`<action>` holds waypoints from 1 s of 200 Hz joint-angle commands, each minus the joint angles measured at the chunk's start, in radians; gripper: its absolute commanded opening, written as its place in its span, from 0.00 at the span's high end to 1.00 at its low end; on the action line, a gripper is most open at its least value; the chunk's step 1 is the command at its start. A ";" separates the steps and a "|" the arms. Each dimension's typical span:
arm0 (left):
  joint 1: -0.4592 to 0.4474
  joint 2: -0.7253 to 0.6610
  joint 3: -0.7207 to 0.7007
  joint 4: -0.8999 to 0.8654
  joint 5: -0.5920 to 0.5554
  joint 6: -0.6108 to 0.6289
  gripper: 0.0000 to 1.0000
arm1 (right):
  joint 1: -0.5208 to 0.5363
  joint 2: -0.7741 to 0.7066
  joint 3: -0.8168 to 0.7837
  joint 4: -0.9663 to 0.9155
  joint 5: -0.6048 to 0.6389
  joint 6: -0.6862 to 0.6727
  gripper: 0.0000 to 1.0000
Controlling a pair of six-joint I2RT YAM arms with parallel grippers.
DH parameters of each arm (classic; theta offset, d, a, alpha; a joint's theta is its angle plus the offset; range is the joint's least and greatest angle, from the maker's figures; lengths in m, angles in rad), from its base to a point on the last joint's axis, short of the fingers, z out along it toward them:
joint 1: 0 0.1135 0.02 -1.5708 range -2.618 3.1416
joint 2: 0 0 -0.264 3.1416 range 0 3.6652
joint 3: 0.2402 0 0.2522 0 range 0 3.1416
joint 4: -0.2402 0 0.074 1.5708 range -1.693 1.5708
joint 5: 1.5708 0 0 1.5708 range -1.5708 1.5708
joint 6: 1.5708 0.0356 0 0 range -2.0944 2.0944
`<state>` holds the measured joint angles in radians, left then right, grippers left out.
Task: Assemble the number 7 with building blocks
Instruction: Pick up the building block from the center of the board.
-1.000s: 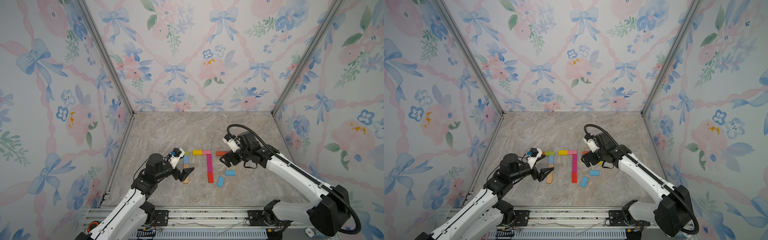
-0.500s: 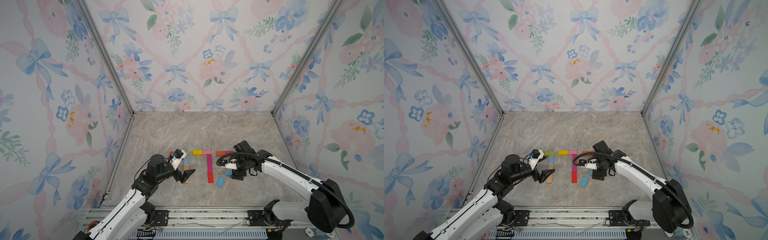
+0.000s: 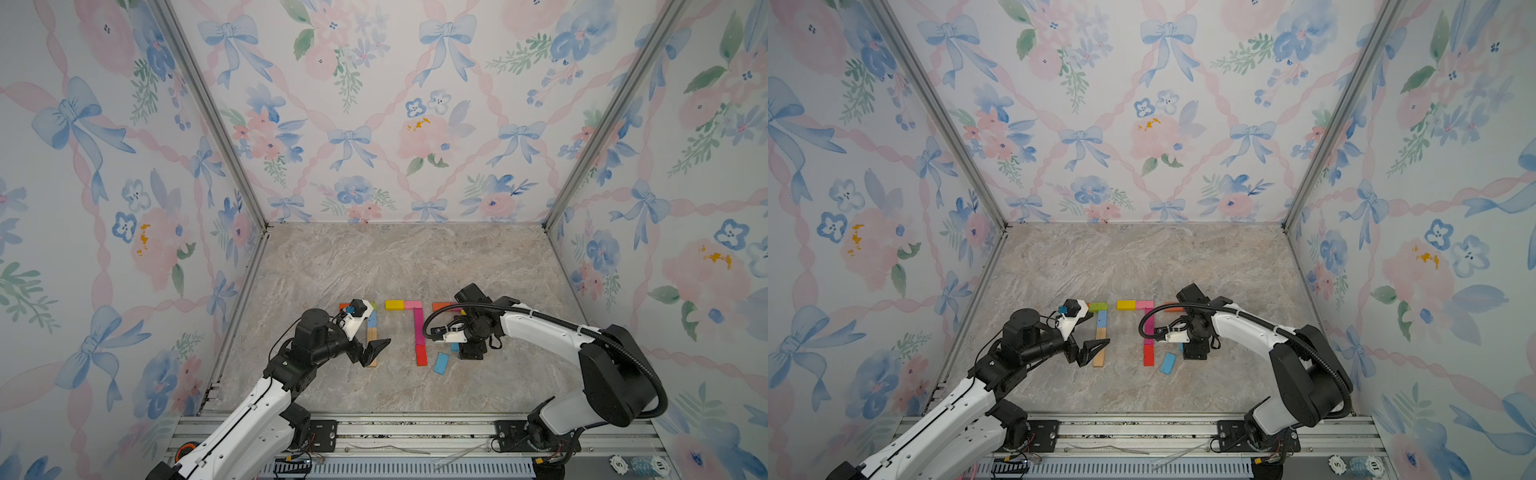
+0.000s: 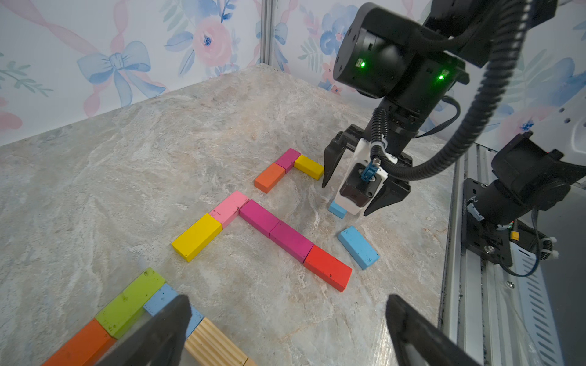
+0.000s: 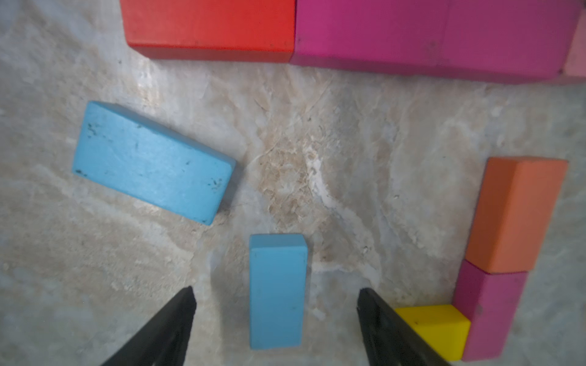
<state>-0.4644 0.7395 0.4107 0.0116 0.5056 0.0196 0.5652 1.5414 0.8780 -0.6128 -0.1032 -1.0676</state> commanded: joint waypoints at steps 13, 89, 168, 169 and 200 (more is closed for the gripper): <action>-0.005 -0.003 -0.003 -0.007 0.007 0.017 0.02 | -0.021 0.065 0.049 0.008 -0.012 0.003 0.21; -0.004 0.001 -0.003 -0.005 0.013 0.017 0.02 | -0.030 0.087 0.026 -0.007 -0.022 0.032 0.65; -0.011 -0.007 -0.002 -0.007 0.010 0.014 0.02 | -0.008 -0.229 -0.033 0.106 -0.018 0.381 0.85; -0.011 -0.007 -0.002 -0.007 0.010 0.014 0.02 | -0.009 -0.234 -0.032 0.106 -0.016 0.388 0.85; -0.012 -0.005 -0.001 -0.007 0.006 0.012 0.02 | -0.051 -0.396 -0.042 0.149 0.018 0.687 0.85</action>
<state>-0.4713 0.7403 0.4107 0.0090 0.5060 0.0196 0.5411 1.2427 0.8566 -0.5156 -0.1181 -0.6739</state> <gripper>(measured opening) 0.979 0.267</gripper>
